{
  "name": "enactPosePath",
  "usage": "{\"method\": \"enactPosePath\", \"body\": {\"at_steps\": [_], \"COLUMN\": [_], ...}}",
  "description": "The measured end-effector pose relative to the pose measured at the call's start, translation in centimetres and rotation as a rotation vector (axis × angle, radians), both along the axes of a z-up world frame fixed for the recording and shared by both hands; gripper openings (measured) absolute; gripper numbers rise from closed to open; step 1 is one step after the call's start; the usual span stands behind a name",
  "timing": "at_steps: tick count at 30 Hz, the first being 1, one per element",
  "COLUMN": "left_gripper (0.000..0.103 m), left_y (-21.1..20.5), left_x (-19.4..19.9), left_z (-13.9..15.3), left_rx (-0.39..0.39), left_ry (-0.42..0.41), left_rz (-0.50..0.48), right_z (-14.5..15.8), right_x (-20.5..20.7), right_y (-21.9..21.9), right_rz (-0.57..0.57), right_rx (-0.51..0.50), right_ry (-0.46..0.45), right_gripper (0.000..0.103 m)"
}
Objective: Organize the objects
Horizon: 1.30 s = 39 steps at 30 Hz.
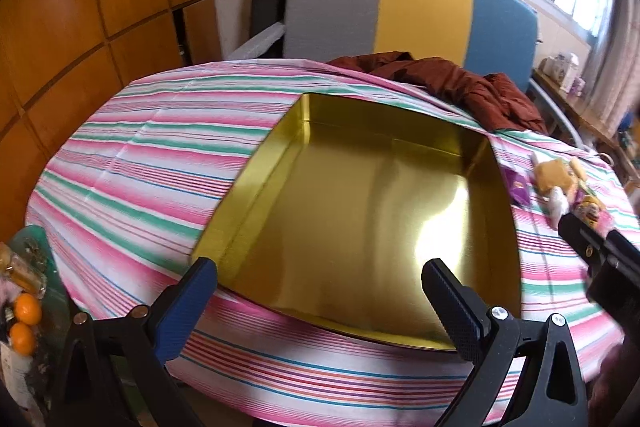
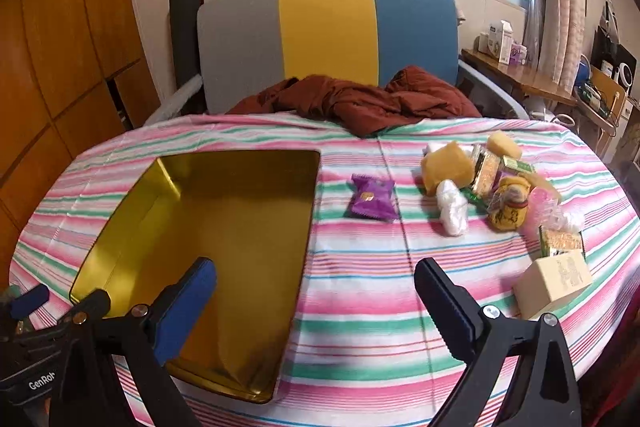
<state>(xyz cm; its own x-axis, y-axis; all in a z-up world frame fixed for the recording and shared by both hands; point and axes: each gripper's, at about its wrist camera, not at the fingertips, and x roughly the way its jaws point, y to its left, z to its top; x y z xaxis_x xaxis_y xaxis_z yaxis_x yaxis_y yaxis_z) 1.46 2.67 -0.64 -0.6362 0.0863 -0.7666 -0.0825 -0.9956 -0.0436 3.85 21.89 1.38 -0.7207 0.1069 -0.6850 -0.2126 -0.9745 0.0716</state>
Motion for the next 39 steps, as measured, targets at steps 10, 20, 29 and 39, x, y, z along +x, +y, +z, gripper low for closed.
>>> {"method": "enactPosePath", "body": {"at_steps": [10, 20, 29, 39], "left_gripper": [0.103, 0.103, 0.103, 0.103], "left_y": [6.3, 10.1, 13.3, 15.3], "left_x": [2.7, 3.5, 4.5, 3.9], "left_z": [0.5, 0.7, 0.8, 0.9], "left_rx": [-0.058, 0.085, 0.195, 0.185], "left_ry": [0.064, -0.008, -0.074, -0.104], "left_rz": [-0.178, -0.345, -0.434, -0.431], "right_z": [0.6, -0.3, -4.2, -7.3], "right_x": [2.3, 5.8, 8.4, 8.1], "right_y": [7.6, 15.5, 26.8, 24.6], "right_rz": [-0.108, -0.208, -0.260, -0.110], "right_rx": [0.017, 0.080, -0.077, -0.245], "right_ry": [0.029, 0.044, 0.022, 0.002], "right_gripper": [0.101, 0.101, 0.101, 0.101]}}
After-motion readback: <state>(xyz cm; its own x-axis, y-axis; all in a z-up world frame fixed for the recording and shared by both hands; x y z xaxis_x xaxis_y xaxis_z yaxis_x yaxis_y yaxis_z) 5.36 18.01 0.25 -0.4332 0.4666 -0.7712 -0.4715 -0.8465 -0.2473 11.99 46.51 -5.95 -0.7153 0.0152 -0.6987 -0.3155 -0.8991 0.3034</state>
